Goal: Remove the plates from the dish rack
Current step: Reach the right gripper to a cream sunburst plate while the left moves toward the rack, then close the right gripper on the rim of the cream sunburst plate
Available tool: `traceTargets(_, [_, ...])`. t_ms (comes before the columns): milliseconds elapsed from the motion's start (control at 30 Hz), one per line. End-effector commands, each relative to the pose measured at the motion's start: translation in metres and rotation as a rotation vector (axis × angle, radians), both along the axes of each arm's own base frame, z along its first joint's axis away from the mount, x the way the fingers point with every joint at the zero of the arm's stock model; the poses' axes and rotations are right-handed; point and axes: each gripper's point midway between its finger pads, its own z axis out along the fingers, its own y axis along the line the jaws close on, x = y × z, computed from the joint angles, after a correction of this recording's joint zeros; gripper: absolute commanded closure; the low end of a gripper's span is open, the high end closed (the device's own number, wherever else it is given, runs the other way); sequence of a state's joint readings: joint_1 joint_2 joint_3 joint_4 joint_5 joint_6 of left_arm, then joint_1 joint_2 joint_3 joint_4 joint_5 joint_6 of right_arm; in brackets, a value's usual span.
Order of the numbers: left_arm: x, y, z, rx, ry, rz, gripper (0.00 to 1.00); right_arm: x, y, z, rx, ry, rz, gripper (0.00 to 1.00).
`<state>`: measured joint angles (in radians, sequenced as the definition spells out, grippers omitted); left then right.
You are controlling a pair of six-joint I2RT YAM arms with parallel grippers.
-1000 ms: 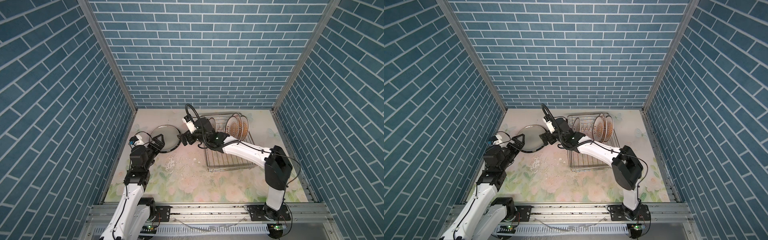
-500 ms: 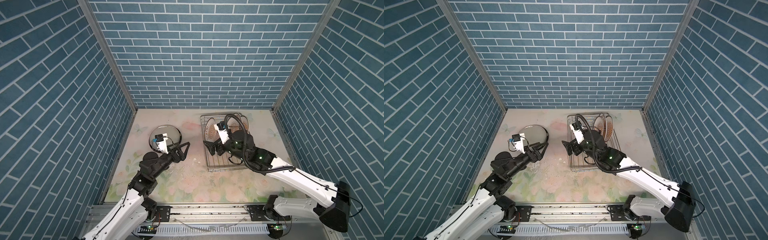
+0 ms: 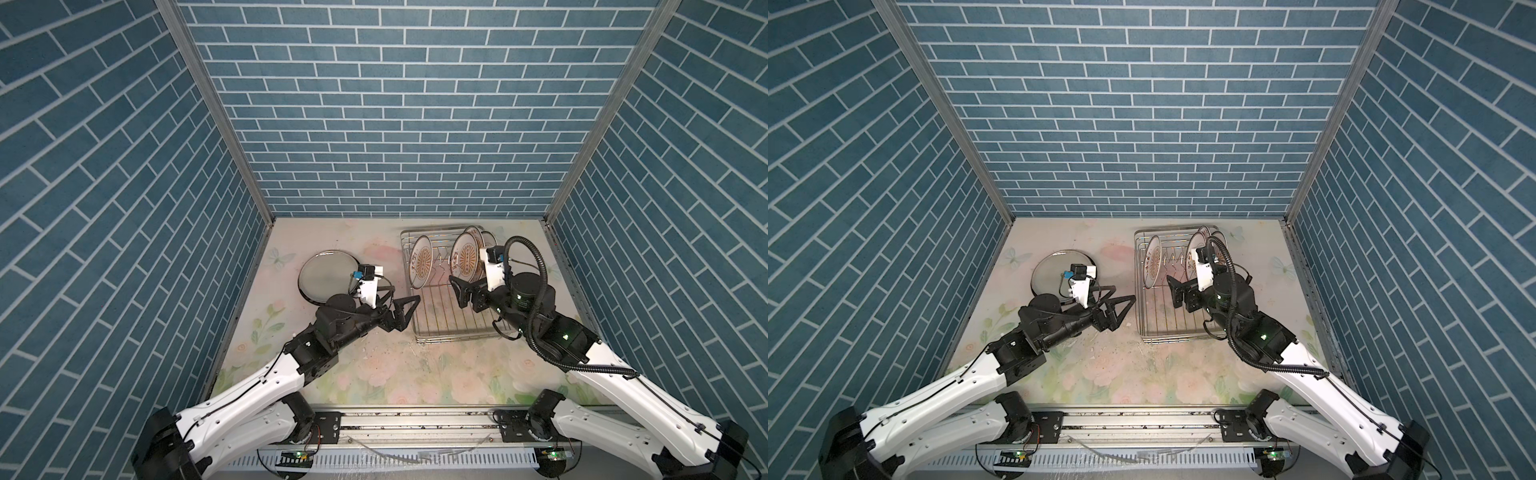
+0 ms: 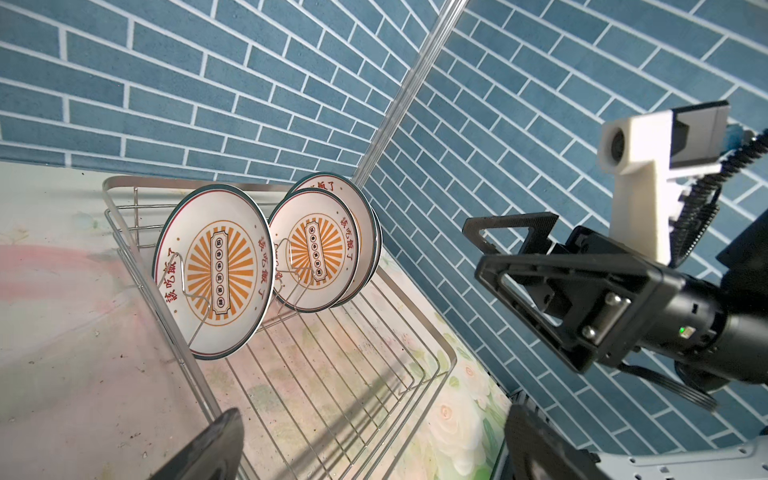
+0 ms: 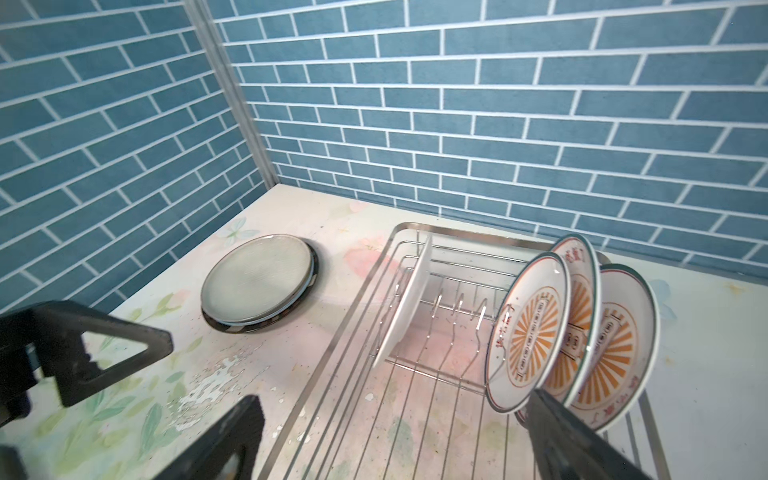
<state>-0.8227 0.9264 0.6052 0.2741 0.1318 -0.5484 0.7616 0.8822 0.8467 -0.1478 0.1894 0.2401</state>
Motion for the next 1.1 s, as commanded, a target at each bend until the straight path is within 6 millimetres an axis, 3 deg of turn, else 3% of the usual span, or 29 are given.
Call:
traceTargets(0, [0.005,-0.005,0.012,-0.01,-0.076,0.022,0.0,0.003,-0.004,-0.002,0.057,0.015,-0.023,0.01])
traceTargets(167, [0.012,-0.018,0.006,0.014,-0.09,0.028,0.0,0.016,-0.014,-0.007,0.036,0.014,-0.102,0.01])
traceTargets(300, [0.009,-0.038,0.014,-0.007,-0.157,-0.03,0.0,0.03,-0.022,-0.012,0.013,0.008,-0.176,0.01])
traceTargets(433, [0.02,-0.044,0.012,-0.021,-0.17,0.005,0.0,0.044,-0.025,-0.002,0.032,-0.028,-0.228,0.01])
traceTargets(733, [0.024,-0.059,0.018,0.016,-0.231,-0.008,0.0,0.082,-0.043,0.009,-0.05,-0.046,-0.381,0.03])
traceTargets(767, [0.027,-0.063,0.027,0.018,-0.238,-0.007,0.0,0.086,-0.043,0.008,-0.067,-0.044,-0.388,0.05])
traceTargets(867, [0.036,-0.074,0.023,0.051,-0.215,-0.007,0.0,0.097,-0.051,0.006,-0.099,-0.039,-0.431,0.12])
traceTargets(1067, [0.052,-0.086,0.022,0.082,-0.231,0.016,0.0,0.121,-0.061,-0.002,-0.17,-0.008,-0.456,0.37])
